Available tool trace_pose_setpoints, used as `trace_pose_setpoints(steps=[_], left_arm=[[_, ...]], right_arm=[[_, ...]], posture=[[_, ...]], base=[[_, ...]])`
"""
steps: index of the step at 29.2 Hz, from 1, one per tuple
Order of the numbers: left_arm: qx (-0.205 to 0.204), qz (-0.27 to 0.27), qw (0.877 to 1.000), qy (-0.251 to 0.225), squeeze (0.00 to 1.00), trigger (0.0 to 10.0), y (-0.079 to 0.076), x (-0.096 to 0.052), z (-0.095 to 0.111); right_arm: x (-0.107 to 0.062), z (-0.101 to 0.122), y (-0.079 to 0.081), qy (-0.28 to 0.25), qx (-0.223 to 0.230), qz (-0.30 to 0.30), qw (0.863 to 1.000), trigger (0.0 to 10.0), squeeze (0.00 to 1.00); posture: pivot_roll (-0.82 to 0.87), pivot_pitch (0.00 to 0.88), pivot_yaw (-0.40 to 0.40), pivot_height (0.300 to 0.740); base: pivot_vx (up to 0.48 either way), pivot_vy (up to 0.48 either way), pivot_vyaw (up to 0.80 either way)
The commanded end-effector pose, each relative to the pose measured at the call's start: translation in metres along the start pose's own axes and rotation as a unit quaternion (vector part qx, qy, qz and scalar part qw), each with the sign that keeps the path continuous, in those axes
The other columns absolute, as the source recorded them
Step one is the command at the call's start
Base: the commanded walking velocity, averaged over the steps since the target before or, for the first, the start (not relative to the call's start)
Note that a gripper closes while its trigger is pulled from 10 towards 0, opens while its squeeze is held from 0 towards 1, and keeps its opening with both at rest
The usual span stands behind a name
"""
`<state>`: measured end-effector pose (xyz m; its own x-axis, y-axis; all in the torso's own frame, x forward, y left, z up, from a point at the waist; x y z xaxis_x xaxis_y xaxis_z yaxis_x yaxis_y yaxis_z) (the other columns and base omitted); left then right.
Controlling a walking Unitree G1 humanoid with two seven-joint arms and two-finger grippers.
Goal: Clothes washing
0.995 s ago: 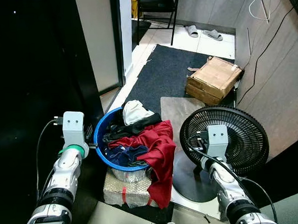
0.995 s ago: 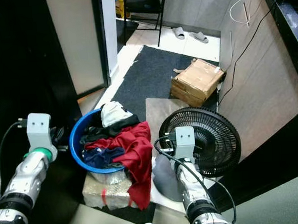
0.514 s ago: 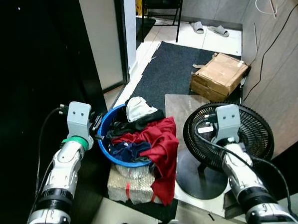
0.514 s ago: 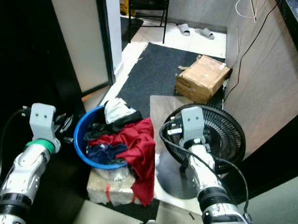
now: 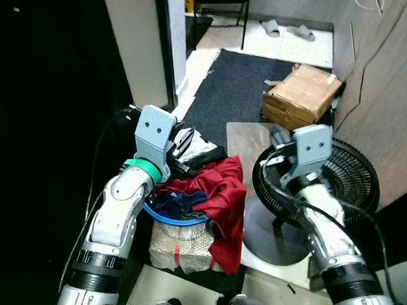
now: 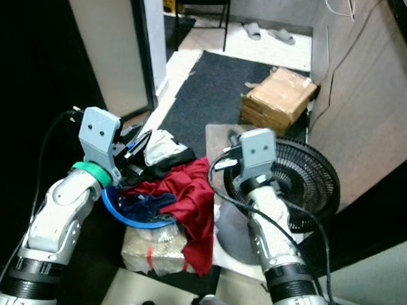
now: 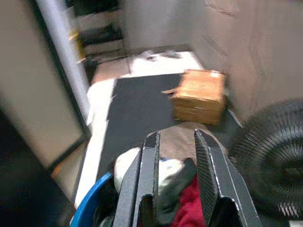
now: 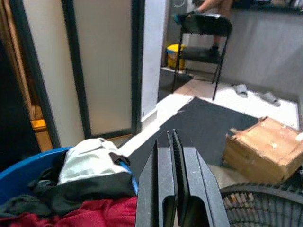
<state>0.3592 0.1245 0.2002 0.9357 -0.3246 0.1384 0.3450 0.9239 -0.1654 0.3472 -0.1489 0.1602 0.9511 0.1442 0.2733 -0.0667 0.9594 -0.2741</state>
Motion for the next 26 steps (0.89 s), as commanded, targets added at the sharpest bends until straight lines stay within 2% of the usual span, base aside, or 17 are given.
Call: trace_pose_setpoints(steps=[1,6,9,13,18,20,26], left_arm=[[-0.036,0.064,0.997,0.000,0.00,10.0,0.027,0.000,0.000],[-0.048,0.097,0.994,-0.002,0.00,10.0,0.044,0.002,0.005],[-0.056,0.112,0.992,-0.002,0.00,10.0,0.047,0.004,0.009],[-0.077,0.147,0.986,0.008,0.00,10.0,0.052,0.003,0.011],[-0.087,0.166,0.982,0.016,0.00,10.0,0.059,0.001,0.008],[-0.079,0.174,0.981,0.024,0.00,10.0,0.063,-0.001,0.005],[-0.043,0.162,0.985,0.027,0.00,10.0,0.057,0.001,0.007]], right_arm=[[0.008,0.008,-0.005,-0.005,0.023,-0.016,1.000,10.0,0.00],[0.021,0.013,-0.003,-0.005,0.038,-0.014,0.999,10.0,0.00],[0.026,0.015,-0.003,-0.001,0.044,-0.009,0.999,10.0,0.00],[0.028,0.012,-0.005,0.022,0.040,-0.005,0.999,10.0,0.00],[0.028,0.010,-0.006,0.029,0.042,-0.007,0.999,10.0,0.00],[0.026,0.007,-0.008,0.037,0.040,-0.009,0.999,10.0,0.00],[0.026,0.001,-0.007,0.052,0.035,-0.017,0.998,10.0,0.00]], posture=[[-0.10,0.130,0.047,0.740],[-0.09,0.121,0.042,0.740],[-0.08,0.123,0.035,0.740],[-0.08,0.123,0.032,0.740],[-0.08,0.129,0.030,0.740],[-0.07,0.140,0.023,0.740],[-0.07,0.138,0.024,0.740]], base=[[0.000,0.000,0.00],[0.000,0.000,0.00],[0.000,0.000,0.00],[0.000,0.000,0.00],[0.000,0.000,0.00],[0.000,0.000,0.00],[0.000,0.000,0.00]])
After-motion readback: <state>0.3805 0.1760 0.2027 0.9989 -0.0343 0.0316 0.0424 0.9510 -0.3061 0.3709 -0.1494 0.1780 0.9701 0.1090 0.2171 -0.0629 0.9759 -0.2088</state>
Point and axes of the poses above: a point about 5 cm out from each wrist's last joint towards the gripper, its own x axis pointing out of the wrist towards the gripper, its own z axis along the axis of the wrist's last joint, y = z × x, the point moved 2 cm from there along x, pointing out of the wrist towards the gripper, and after that the axes turned 14 degrees about -x, right-handed, at the moved point
